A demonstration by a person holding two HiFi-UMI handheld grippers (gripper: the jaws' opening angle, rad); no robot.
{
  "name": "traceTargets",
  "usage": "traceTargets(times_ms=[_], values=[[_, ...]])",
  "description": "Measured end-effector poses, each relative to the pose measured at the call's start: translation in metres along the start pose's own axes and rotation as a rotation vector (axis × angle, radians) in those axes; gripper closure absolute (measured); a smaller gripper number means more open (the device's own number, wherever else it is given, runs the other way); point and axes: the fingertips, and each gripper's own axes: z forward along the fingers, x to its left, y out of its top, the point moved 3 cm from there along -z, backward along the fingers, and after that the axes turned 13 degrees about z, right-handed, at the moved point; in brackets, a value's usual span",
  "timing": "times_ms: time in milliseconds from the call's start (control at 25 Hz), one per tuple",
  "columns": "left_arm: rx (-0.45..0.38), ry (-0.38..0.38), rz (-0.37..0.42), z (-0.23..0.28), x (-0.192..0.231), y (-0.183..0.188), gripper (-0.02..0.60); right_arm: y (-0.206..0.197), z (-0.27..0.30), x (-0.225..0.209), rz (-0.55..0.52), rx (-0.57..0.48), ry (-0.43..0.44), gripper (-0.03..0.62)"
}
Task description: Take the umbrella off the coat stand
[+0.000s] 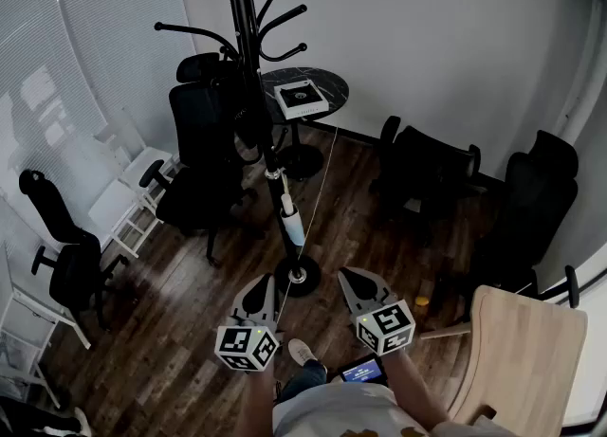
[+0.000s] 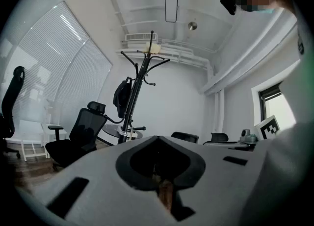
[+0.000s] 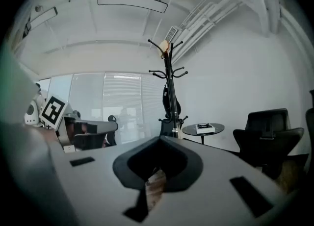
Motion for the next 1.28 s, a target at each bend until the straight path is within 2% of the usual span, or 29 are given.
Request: traceTargets(times_ms=[480, 680, 840, 1280], values=[[-0.002, 0.015, -0.007, -0.003, -0.001, -0.001, 0.561, 0.005, -0.005, 0.002, 0.018, -0.030, 0.022, 0.582], [-0.017, 0.009, -0.016, -0.002, -0.008, 0.002, 0.561, 0.007, -0.012, 0.004, -0.056, -0.035, 0.011, 0.582], [-0.013, 0.005, -0.016, 0.000, -0.015, 0.002, 0.561, 0.004, -0.017, 0.005, -0.056, -0.023, 0.029, 0.582], [0.028, -0.035, -0.024, 0.046, -0.017, -0.013, 0.561, 0.001, -0.002, -0.030, -0.018, -0.003, 0.000, 0.582]])
